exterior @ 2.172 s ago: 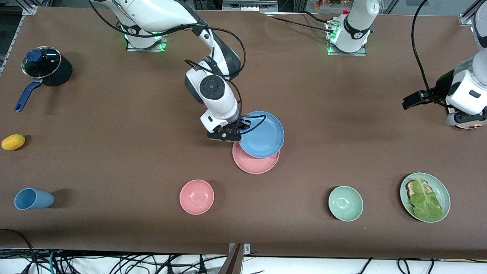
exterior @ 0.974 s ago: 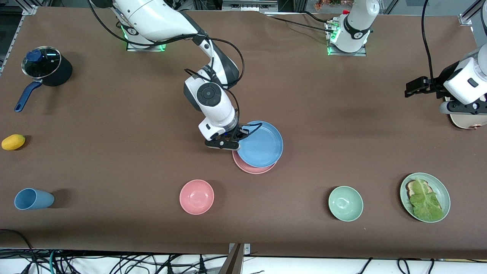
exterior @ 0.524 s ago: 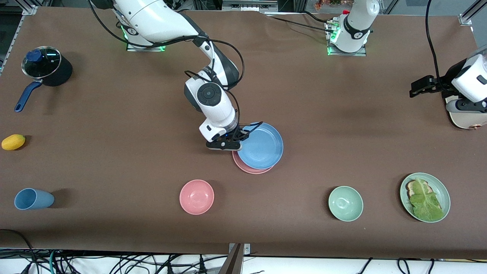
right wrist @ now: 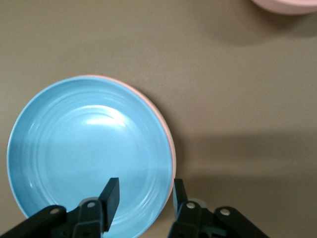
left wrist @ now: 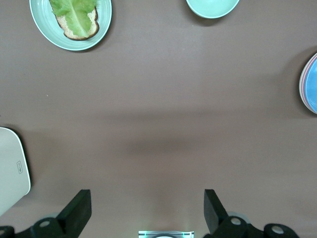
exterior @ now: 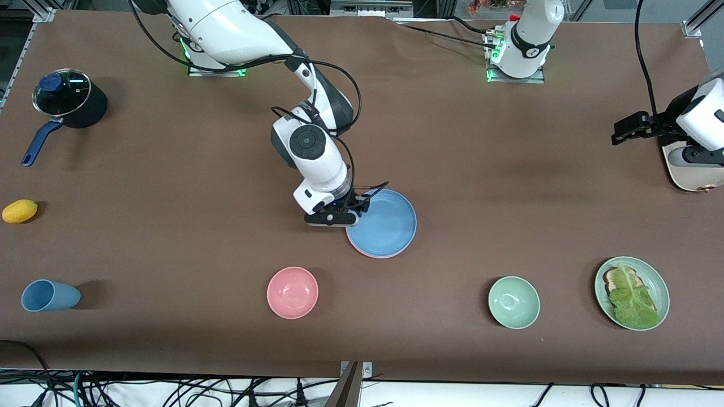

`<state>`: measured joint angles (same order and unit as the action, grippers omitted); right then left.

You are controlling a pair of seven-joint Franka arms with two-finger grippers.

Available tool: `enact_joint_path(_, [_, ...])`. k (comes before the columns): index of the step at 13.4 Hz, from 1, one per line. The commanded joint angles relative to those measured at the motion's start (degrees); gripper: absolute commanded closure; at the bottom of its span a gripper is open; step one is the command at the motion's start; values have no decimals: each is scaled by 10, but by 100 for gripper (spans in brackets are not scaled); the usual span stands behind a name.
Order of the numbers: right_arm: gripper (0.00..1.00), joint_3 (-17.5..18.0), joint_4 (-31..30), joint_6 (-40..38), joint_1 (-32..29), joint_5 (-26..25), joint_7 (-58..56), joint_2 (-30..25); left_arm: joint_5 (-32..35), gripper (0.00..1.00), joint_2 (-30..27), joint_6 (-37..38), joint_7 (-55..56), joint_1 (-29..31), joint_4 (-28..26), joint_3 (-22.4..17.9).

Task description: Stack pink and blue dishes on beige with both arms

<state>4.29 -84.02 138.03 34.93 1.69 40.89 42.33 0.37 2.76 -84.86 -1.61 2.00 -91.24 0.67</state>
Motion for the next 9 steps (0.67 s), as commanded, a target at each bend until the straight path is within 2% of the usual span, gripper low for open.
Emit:
enact_joint_path(1, [42,4,9,-46,-17,-7,-40,-16,-2,0,6,6,-19,4,15,-3])
enact_joint_path(3, [29,-9,5,-80,-27,-7,-85,-38,-2,0,6,2,-19,6,15,-3])
enact_joint_path(4, [15,-25,7,-103,-27,-7,-104,-48,-2,0,6,2,-19,6,15,-3])
enact_joint_path(6, [0,-52,7,-138,-27,-7,-120,-73,-2,0,6,2,-19,6,15,-3])
enact_joint_path(9, [0,-123,7,-202,-27,-4,-143,-109,-2,0,6,2,-19,7,18,-3])
